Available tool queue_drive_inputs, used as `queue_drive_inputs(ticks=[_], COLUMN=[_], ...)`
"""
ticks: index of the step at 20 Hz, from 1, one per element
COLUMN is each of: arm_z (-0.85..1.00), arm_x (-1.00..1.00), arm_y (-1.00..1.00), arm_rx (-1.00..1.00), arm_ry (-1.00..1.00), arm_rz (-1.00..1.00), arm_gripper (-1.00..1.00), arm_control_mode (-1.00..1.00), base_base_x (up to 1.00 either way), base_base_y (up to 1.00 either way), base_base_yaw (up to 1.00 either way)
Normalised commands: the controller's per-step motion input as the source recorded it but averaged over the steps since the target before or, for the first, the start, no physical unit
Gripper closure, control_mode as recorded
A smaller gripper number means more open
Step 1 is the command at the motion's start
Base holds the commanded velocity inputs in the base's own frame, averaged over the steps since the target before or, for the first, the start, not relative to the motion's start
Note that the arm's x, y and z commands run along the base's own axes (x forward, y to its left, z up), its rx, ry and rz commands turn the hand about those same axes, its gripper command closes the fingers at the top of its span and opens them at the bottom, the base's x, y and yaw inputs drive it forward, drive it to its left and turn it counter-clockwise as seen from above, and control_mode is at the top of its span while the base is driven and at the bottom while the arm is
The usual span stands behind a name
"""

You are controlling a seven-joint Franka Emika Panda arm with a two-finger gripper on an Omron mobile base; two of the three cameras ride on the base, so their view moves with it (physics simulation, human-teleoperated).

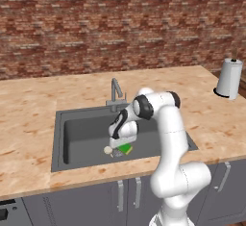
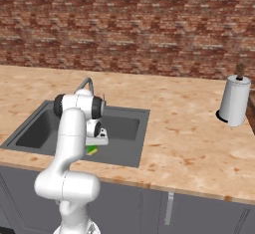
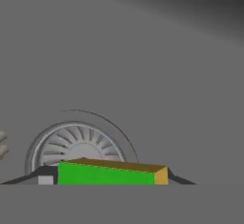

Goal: Pick up the sponge and dish brush from the sink, and place them back in the cabinet, and close the cabinet door.

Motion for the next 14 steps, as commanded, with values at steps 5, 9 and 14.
queue_drive_inputs(ticks=[5, 9, 14], arm_z=[0.09, 0.18, 0.25], arm_x=[-0.10, -0.11, -0.04], arm_y=[-0.29, -0.26, -0.17], arm_rx=[0.09, 0.14, 0.13], arm_ry=[0.09, 0.11, 0.09], arm_rz=[0.00, 0.00, 0.00], arm_gripper=[1.00, 1.00, 1.00], arm_control_mode=[-1.00, -1.00, -1.00], base_base_x=[0.00, 0.00, 0.00], base_base_y=[0.00, 0.00, 0.00], base_base_yaw=[0.00, 0.00, 0.00])
